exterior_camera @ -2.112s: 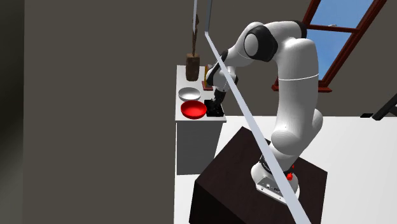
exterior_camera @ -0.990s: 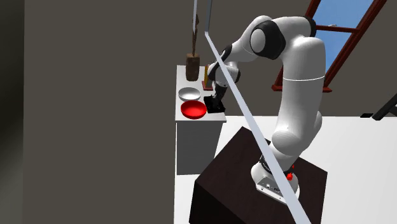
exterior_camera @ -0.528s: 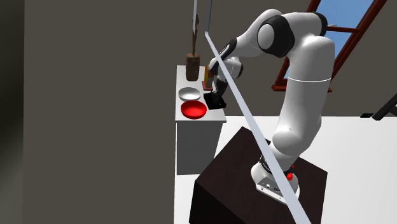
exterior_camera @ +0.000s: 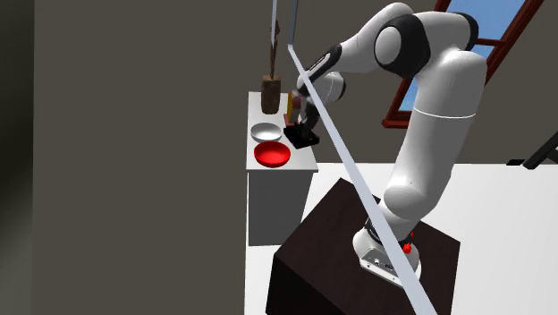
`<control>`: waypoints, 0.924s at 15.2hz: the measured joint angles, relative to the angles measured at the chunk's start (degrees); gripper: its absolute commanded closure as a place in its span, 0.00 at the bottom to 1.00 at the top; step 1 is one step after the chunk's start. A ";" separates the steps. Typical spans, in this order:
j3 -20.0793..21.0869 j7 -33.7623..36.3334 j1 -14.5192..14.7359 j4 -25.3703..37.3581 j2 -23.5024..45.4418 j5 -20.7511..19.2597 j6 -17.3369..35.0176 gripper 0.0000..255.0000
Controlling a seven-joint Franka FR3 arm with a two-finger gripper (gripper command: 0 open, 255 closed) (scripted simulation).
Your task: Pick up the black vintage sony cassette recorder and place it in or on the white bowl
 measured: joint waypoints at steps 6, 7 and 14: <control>0.83 3.16 0.90 6.84 2.57 -0.22 -4.06 1.00; 1.11 3.75 0.88 9.56 4.06 0.05 -5.36 1.00; 3.53 8.45 0.47 29.10 15.63 2.05 -13.32 1.00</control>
